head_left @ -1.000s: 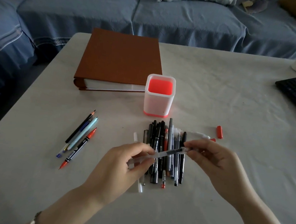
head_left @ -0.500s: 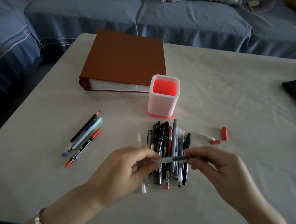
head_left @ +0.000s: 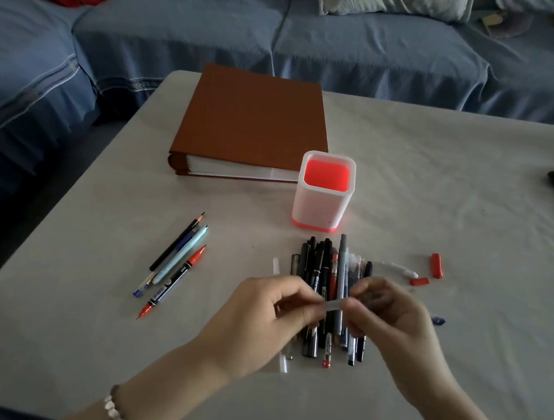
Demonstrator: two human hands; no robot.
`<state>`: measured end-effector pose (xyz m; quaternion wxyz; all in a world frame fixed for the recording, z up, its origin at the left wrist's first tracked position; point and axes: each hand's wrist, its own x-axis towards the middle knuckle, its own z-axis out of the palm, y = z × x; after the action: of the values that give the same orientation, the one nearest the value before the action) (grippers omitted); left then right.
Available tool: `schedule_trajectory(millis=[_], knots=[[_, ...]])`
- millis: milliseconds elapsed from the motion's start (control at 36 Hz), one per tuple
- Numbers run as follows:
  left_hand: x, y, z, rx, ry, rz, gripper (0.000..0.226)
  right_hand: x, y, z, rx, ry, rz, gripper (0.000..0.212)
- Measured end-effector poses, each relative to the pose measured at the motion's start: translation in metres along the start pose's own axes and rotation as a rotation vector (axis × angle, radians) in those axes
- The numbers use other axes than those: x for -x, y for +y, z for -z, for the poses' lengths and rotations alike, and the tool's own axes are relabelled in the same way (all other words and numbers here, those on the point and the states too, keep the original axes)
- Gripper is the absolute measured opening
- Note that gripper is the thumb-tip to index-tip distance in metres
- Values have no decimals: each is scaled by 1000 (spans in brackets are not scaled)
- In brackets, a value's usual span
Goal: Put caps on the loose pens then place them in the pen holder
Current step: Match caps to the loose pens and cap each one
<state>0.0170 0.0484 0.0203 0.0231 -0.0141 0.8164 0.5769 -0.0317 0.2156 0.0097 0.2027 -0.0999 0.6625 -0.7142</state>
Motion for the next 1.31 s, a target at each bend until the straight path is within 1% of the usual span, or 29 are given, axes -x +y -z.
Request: schedule_trajectory(millis=[56,83,111,139,167,222,250,333,417,500,556,583,667,694,750,806,861,1000,1083,1167,1250,1306], knots=[[0,-8,7,-149,38,-29,24,-3,7,-1,-153,-11,-88,46],[0,-14,13,-249,72,-29,32,-6,9,0,-164,27,-108,56],[0,-23,20,-360,126,-23,37,-8,11,0,-152,64,-112,60],[0,-33,28,-473,196,-27,36,-10,13,2,-116,98,-104,60],[1,-45,36,-583,278,-25,31,-12,11,2,-91,138,-100,55],[2,-64,52,-740,404,69,16,-16,9,7,-72,198,-122,36],[3,-71,59,-778,432,136,15,-19,7,11,-49,225,-125,30],[7,-85,71,-834,459,258,19,-30,0,18,115,301,-113,30],[7,-92,73,-878,430,305,13,-43,4,24,301,334,-128,25],[4,-97,70,-899,396,321,4,-53,17,26,552,335,-137,22],[1,-98,67,-907,365,350,4,-56,24,25,725,298,-154,14],[0,-99,65,-905,349,370,3,-57,27,24,781,272,-152,16],[-2,-97,59,-906,315,383,7,-56,35,23,814,247,-128,45],[-3,-95,57,-912,306,363,9,-55,37,25,819,249,-113,50],[-6,-89,52,-905,285,326,13,-54,39,32,857,260,-78,44],[-9,-82,46,-820,275,281,14,-55,37,47,910,321,-22,32],[-11,-73,40,-714,291,243,15,-58,36,67,968,402,-8,26],[-13,-54,24,-521,295,91,15,-64,30,110,1110,611,-222,34],[-13,-39,16,-430,249,40,12,-69,31,123,1153,614,-331,43],[-11,-27,9,-351,165,15,9,-71,36,129,1170,569,-358,37],[-9,-19,4,-331,124,-7,13,-68,37,127,1169,585,-295,30],[-8,-14,1,-327,112,-15,15,-63,34,119,1052,575,-188,21]])
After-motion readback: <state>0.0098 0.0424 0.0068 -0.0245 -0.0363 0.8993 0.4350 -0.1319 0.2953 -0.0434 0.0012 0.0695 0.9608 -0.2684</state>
